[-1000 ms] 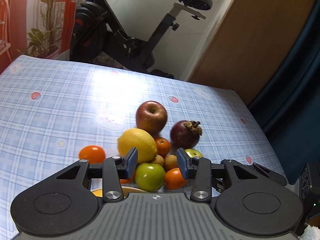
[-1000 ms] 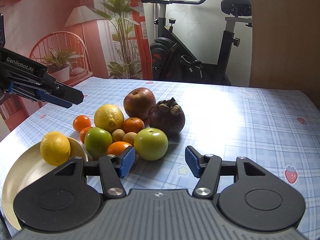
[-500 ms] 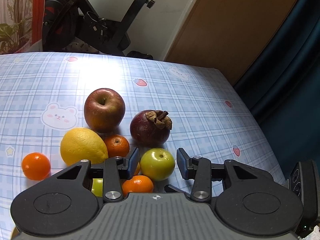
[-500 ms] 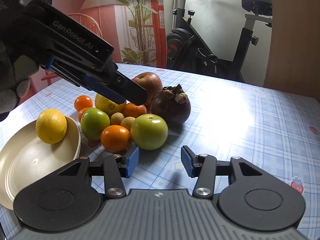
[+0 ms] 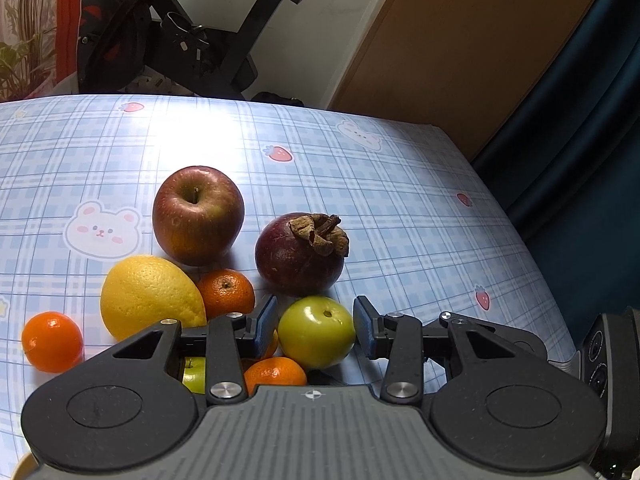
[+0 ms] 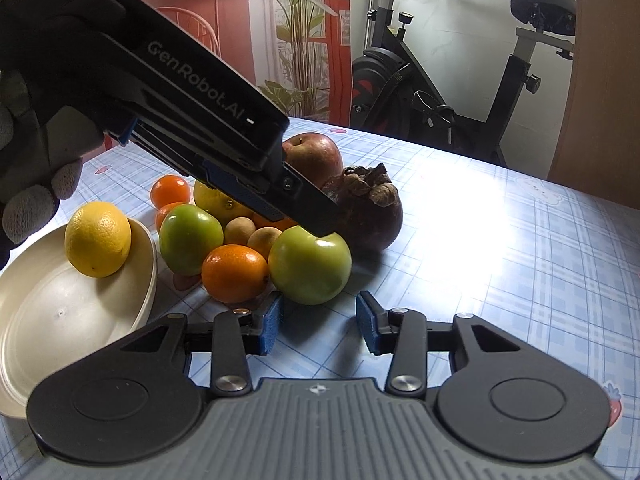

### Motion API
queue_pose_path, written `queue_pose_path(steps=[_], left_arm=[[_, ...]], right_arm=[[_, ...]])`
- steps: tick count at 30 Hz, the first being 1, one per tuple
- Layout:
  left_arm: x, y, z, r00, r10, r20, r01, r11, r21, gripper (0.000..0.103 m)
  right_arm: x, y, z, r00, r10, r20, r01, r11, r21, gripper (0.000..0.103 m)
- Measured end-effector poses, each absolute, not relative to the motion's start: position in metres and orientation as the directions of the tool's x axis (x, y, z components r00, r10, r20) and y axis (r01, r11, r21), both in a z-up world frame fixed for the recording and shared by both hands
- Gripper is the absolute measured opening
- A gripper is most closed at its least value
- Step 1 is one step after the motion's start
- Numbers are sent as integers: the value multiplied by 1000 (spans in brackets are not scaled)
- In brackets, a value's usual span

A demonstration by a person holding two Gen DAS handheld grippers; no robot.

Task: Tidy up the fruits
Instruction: 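Move the left gripper to a green apple and grasp it, then carry the green apple with the left gripper over the plate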

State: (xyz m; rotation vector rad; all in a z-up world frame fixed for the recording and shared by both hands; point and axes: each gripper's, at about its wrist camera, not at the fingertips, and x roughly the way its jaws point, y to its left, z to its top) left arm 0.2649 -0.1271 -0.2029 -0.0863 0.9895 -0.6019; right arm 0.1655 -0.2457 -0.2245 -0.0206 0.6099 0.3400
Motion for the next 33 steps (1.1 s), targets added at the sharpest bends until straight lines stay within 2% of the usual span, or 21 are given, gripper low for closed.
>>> queue_pose_path(steps=[11, 19, 33], left_arm=[[268, -137, -212, 388, -501, -774, 468, 830, -302, 43], [264, -139, -208, 357, -528, -771, 477, 812, -336, 42], [220, -116, -189, 348, -572, -743, 498, 784, -371, 42]], right_arm=[[177, -243, -226, 758, 332, -561, -353, 933, 75, 45], [164, -251, -222, 762, 341, -550, -330, 936, 122, 45], [122, -227, -197, 762, 316, -565, -340, 938, 67, 45]])
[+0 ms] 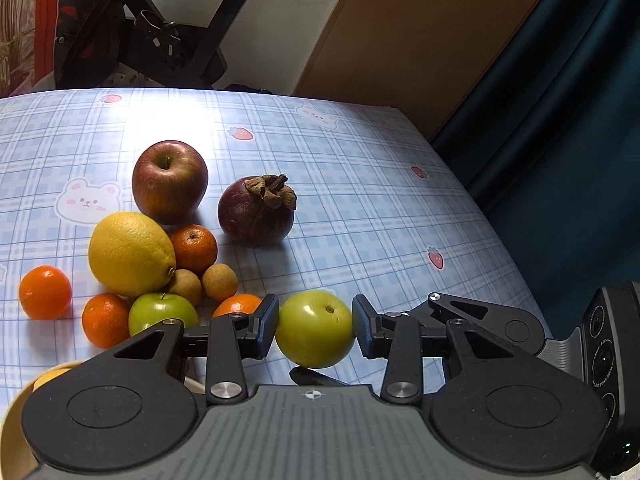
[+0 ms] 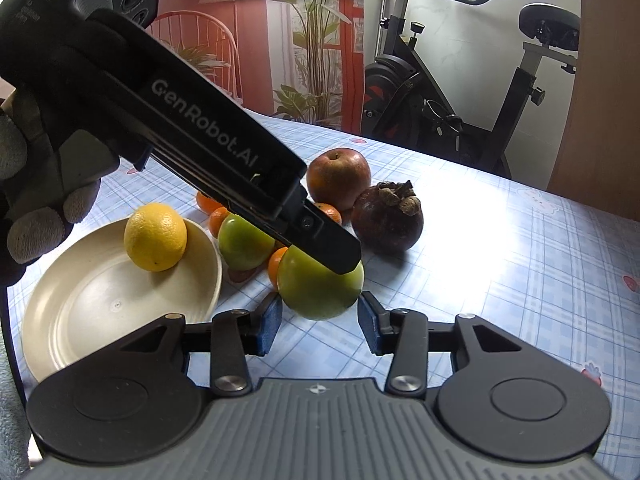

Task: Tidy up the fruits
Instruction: 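Carry the green apple with the left gripper over the plate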

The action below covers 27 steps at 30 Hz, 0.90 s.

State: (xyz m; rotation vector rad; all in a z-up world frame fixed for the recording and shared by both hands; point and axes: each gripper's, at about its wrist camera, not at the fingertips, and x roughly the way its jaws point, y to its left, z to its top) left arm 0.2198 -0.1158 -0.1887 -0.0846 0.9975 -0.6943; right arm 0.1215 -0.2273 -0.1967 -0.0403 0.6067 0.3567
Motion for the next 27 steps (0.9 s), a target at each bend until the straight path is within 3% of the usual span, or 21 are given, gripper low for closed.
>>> queue_pose_path(steps=[27], left_arm=[[195, -28, -185, 394, -476, -787, 436, 850, -296, 40]], right_arm=[[127, -142, -203, 693, 388, -608, -407, 906, 114, 45]])
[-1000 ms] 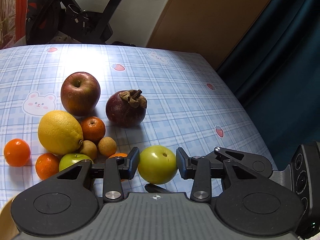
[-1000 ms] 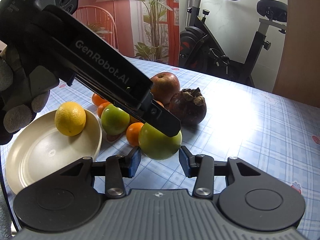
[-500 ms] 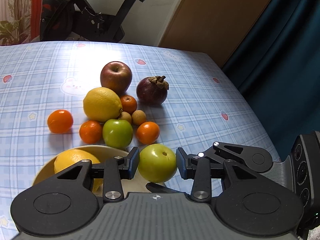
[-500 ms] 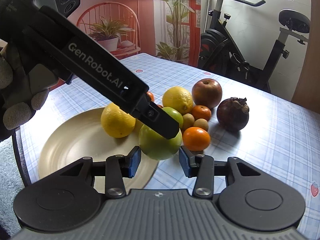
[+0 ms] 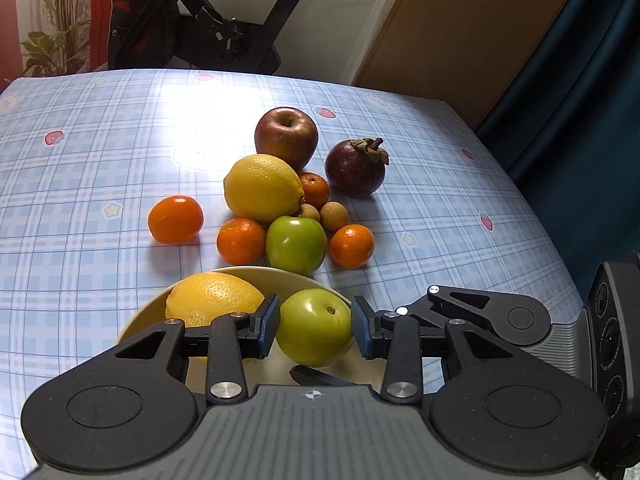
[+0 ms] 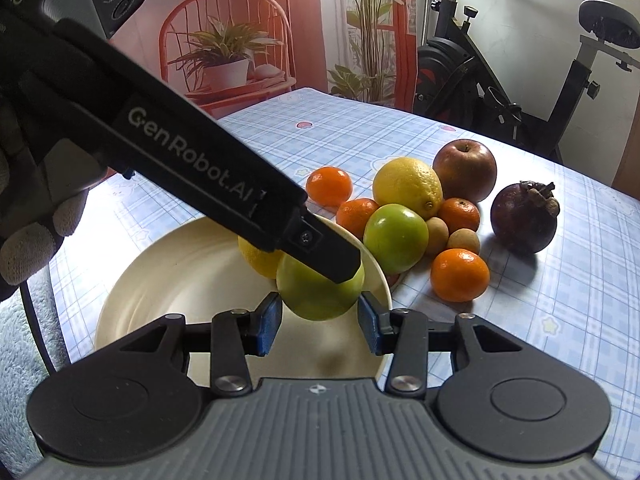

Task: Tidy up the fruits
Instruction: 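Carry the green apple with the left gripper over the plate, then lower the green apple into the plate and open the left gripper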

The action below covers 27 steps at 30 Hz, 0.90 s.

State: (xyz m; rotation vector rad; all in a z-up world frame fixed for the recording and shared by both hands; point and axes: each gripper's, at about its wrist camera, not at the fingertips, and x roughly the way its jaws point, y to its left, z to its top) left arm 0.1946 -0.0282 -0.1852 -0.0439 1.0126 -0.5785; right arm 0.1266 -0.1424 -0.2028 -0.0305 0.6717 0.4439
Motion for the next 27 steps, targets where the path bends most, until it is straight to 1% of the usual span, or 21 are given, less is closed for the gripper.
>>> queue_pose_path(steps=[4, 11, 16, 27], left_arm=[[195, -25, -184, 395, -474, -787, 429, 853, -298, 37], [195, -26, -184, 403, -471, -785, 421, 857, -298, 36], [196, -25, -181, 411, -462, -786, 410, 864, -294, 36], [195, -21, -172, 440, -458, -772, 403, 870, -286, 36]], right_arm=[[132, -142, -205, 694, 379, -612, -397, 911, 113, 45], [133, -141, -207, 709, 356, -609, -375, 921, 101, 45], [132, -137, -207, 714, 341, -612, -385, 921, 63, 45], [129, -136, -207, 713, 338, -614, -381, 922, 65, 45]])
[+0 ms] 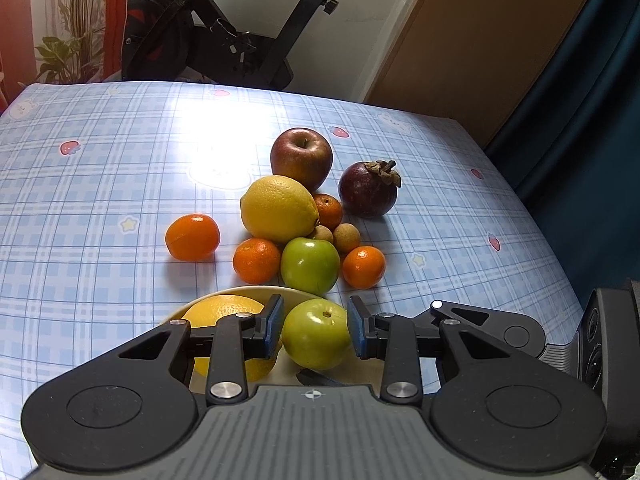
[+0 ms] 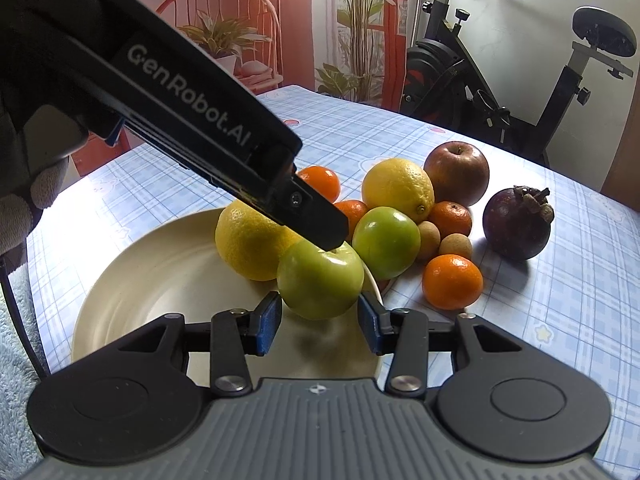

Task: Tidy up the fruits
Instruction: 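Lower the green apple into the plate and open the left gripper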

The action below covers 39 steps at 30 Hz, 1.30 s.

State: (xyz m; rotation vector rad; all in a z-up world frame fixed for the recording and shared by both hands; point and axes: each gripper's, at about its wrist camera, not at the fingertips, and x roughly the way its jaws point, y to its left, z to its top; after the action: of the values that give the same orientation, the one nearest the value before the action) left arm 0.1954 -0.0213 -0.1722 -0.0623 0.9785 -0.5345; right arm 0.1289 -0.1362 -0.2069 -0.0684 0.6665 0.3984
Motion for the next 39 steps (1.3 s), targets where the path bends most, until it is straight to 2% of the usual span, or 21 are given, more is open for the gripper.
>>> queue_pose_path(steps=[17, 25, 39], left_arm=[[208, -12, -158, 503, -435, -747, 368, 890, -270, 37], [216, -14, -154, 517, -429, -740, 365, 893, -263, 37], [239, -31, -169, 468, -452, -759, 380, 879, -289, 37]], right_arm=[[121, -150, -188, 745, 344, -572, -375, 925, 68, 47], [127, -170, -176, 766, 336, -548, -322, 938, 124, 47], [156, -179, -182, 752, 320, -576, -259, 947, 188, 43]])
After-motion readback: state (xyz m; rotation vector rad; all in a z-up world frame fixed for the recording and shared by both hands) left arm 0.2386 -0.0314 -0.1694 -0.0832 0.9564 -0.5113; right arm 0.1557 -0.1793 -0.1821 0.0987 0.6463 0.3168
